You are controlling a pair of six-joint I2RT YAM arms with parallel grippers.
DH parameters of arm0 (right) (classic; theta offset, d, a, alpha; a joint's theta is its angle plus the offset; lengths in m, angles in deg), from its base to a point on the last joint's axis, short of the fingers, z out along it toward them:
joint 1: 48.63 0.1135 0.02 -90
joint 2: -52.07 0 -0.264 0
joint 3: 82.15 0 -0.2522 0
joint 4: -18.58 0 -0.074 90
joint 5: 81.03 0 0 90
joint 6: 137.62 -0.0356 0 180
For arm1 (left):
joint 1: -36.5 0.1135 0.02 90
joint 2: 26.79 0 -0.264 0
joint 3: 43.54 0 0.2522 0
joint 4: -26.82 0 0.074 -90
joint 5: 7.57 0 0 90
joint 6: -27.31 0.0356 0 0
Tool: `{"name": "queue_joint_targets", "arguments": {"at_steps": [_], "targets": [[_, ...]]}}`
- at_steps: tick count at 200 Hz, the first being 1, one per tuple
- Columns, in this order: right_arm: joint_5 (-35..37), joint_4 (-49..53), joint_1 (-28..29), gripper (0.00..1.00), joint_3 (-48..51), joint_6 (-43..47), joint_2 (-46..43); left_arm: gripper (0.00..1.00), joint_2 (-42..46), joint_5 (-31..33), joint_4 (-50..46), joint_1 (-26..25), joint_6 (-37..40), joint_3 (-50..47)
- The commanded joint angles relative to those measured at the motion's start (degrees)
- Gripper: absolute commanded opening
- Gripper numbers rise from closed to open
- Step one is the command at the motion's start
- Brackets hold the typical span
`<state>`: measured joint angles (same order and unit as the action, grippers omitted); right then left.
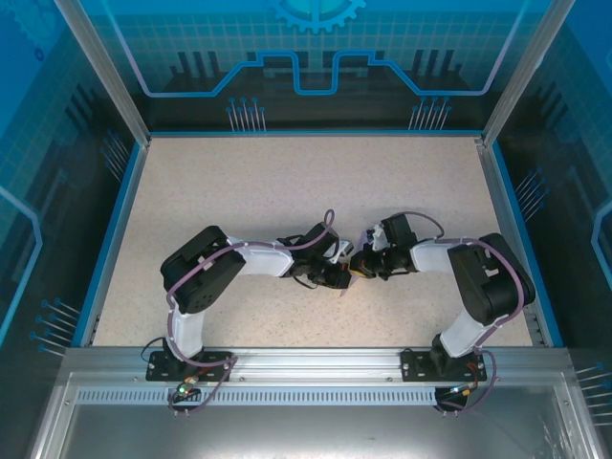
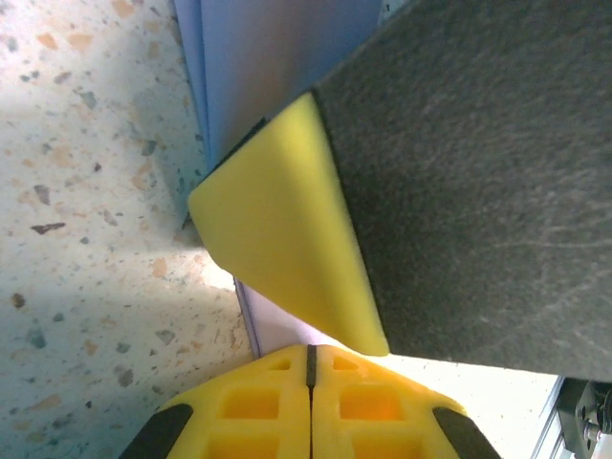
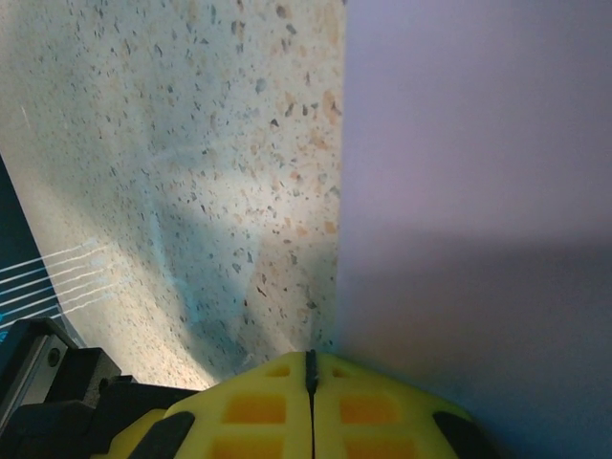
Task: Fold a paper plane with a square sheet of paper (pick it up from the middle)
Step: Fold the wing for the fifth time at the center of the table.
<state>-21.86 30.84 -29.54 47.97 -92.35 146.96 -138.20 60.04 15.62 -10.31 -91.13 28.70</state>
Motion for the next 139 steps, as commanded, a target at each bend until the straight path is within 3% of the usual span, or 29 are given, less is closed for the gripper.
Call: {"name": "queue_joint_targets", "arguments": {"at_steps": [1, 45, 139], "targets": [[7.1, 2.8, 0.4, 0.06, -1.9, 2.8, 1.4, 0.06, -2.8, 4.0, -6.3, 0.3, 1.5, -3.3], [10.9, 3.4, -0.1, 0.05, -3.2, 2.4, 1.6, 0.05, -2.6, 4.1, -7.3, 0.3, 2.0, -3.7], [10.6, 4.6, -4.0, 0.03, -9.4, 3.5, 5.7, 0.05, -2.1, 4.4, -8.3, 0.3, 2.6, -5.5]]}}
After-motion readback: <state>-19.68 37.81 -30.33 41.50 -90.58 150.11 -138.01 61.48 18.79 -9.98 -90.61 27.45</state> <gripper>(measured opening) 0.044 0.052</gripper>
